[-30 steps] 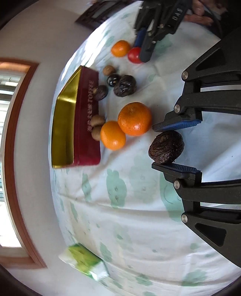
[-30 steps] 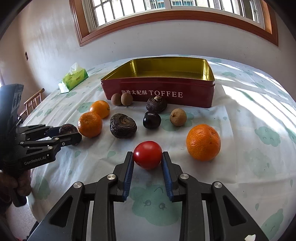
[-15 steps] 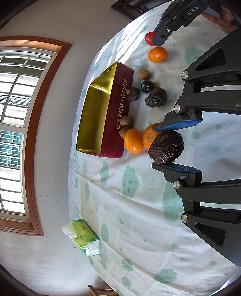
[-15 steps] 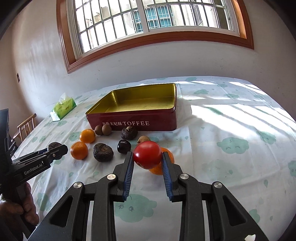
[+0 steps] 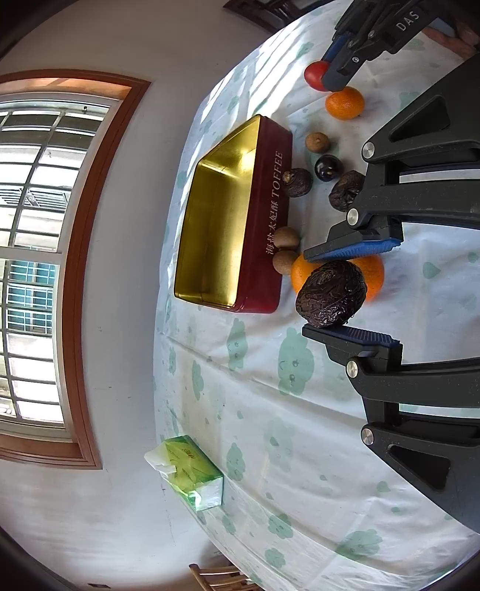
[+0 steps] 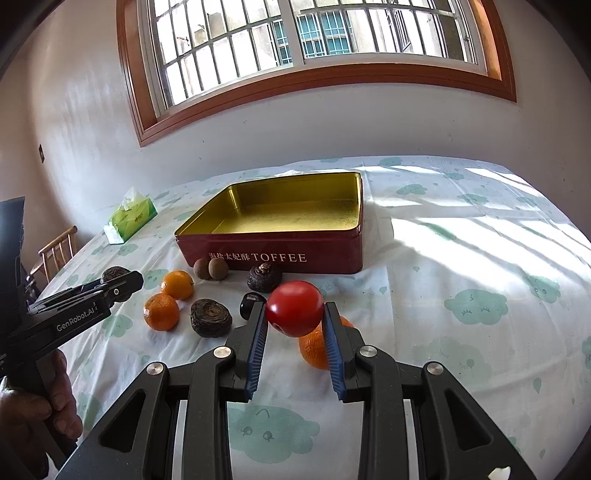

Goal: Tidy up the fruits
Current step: 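Carry the tomato into the tin and open the right tool while the left releases its fruit there, then grasp a large orange with the right tool while the left tool grasps a mandarin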

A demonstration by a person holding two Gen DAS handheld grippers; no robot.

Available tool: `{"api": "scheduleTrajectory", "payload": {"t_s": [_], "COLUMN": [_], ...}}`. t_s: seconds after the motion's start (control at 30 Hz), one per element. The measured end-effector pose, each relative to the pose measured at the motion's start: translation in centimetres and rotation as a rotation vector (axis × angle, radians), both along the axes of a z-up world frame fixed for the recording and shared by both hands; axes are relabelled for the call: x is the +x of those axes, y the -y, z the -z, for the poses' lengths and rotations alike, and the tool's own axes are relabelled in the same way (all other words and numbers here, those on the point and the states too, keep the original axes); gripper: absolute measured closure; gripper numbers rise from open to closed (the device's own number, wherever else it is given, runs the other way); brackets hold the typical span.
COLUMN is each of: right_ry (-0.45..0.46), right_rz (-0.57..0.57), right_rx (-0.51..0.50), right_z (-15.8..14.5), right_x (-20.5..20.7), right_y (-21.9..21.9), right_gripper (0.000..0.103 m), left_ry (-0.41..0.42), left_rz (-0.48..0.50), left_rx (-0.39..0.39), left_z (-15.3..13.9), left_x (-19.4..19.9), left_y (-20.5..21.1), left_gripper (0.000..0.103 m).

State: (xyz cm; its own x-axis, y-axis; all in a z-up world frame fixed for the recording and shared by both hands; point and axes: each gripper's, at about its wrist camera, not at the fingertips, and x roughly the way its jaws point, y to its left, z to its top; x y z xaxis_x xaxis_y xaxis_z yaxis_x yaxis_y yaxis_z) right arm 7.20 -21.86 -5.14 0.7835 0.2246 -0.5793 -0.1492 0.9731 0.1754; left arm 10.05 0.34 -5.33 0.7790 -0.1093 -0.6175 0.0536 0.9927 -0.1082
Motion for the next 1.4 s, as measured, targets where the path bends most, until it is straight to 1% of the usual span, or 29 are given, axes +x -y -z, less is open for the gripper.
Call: {"api": "scheduleTrajectory", "payload": {"t_s": [0.27, 0.43, 0.57, 0.67, 0.7, 0.8, 0.9, 0.97, 1.0, 1.03, 1.13, 1.17, 1.2, 1.27, 1.3, 1.4], "right_ry": [0.008, 0.032, 0.051, 0.058, 0.051, 0.028, -0.022, -0.067, -0.086, -0.091, -0.085, -0.080, -0.077, -0.074, -0.068, -0.047], "right_rz": [-0.017, -0.033, -0.055, -0.064, -0.068, -0.072, -0.073, -0.071, -0.075, -0.076, -0.074, -0.072, -0.073, -0.074, -0.073, -0.074], "right_rx": [-0.001, -0.010, -0.011, -0.019, -0.021, -0.036, -0.037, -0.038, -0.015, 0.001, -0.017, -0.014, -0.013, -0.019, -0.016, 0.018], "right_z": [-0.6, -1.5, -2.5, -2.9, -2.9, -2.5, -1.7, -0.9, -0.7, -0.7, -1.0, -1.1, -1.2, -1.4, -1.6, -2.5], "right_x": [1.8, 3.3, 5.7, 8.3, 9.4, 12.5, 15.3, 16.6, 17.0, 17.2, 17.4, 17.4, 17.3, 17.2, 17.0, 15.5], "right_y": [-0.3, -0.7, -1.0, -1.4, -1.4, -1.6, -1.2, -1.0, -0.8, -0.6, -0.6, -0.6, -0.5, -0.5, -0.3, 0.7], "right_gripper": [0.075, 0.075, 0.075, 0.075, 0.075, 0.075, 0.075, 0.075, 0.075, 0.075, 0.072, 0.072, 0.069, 0.065, 0.065, 0.064], "left_ry": [0.026, 0.038, 0.061, 0.067, 0.063, 0.014, -0.017, -0.044, -0.054, -0.058, -0.060, -0.057, -0.051, -0.039, -0.022, 0.037], "left_rz": [0.010, 0.024, 0.028, 0.021, 0.023, 0.031, 0.028, 0.035, 0.036, 0.040, 0.050, 0.053, 0.055, 0.059, 0.059, 0.077], "left_rx": [0.013, 0.028, 0.037, 0.034, 0.036, 0.038, 0.041, 0.056, 0.062, 0.068, 0.102, 0.110, 0.111, 0.110, 0.109, 0.116], "left_z": [-1.2, -1.8, -2.6, -3.1, -3.2, -2.7, -2.0, -1.4, -1.1, -0.9, -0.7, -0.7, -0.8, -1.2, -1.6, -2.7], "left_x": [2.1, 3.6, 5.6, 8.2, 9.3, 12.8, 15.1, 16.3, 16.7, 16.9, 17.3, 17.3, 17.3, 17.2, 17.0, 15.6], "left_y": [0.8, 1.7, 2.2, 2.5, 2.6, 3.0, 3.2, 3.5, 3.6, 3.7, 4.2, 4.3, 4.4, 4.4, 4.4, 4.1], "left_gripper": [0.069, 0.069, 0.069, 0.069, 0.069, 0.069, 0.069, 0.069, 0.069, 0.069, 0.067, 0.063, 0.060, 0.036, 0.033, 0.031]}}
